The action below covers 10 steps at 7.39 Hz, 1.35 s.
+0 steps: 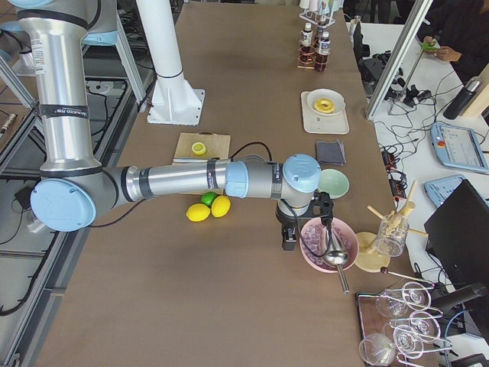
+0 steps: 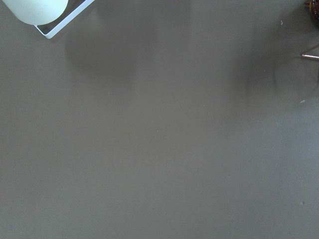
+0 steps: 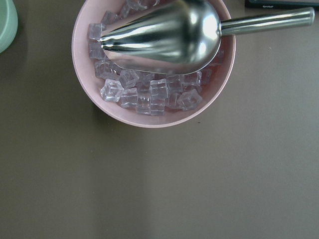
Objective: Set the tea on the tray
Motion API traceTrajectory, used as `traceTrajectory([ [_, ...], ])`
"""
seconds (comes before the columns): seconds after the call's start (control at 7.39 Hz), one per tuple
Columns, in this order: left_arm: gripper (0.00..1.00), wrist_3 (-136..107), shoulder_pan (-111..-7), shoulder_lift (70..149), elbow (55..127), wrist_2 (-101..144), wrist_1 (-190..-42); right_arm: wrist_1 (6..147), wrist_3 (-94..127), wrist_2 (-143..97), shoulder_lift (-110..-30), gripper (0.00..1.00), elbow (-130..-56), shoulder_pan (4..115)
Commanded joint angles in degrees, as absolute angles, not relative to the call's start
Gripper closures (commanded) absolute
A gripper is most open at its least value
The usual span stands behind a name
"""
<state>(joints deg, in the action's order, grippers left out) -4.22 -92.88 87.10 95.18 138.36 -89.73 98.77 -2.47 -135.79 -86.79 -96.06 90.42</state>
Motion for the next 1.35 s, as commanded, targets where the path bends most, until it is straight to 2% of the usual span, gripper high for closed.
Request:
traceTrajectory([
  [0.0,0.02,-4.3,-92.9,87.7,95.3,138.3,-89.6,99.0,-2.5,-135.8,-87.0,0.0,-95.9,90.4],
  [0.81,0.02,-5.3,-92.6,87.5,96.2,138.7,-90.0,99.0,-2.5,-135.8,-87.8,0.0,-96.1,90.4],
  [1.22,0.02,-5.4,-91.7,89.8,102.9,141.1,-91.6,98.7,-2.5,-137.8,-88.0,0.0,-96.2,90.4],
])
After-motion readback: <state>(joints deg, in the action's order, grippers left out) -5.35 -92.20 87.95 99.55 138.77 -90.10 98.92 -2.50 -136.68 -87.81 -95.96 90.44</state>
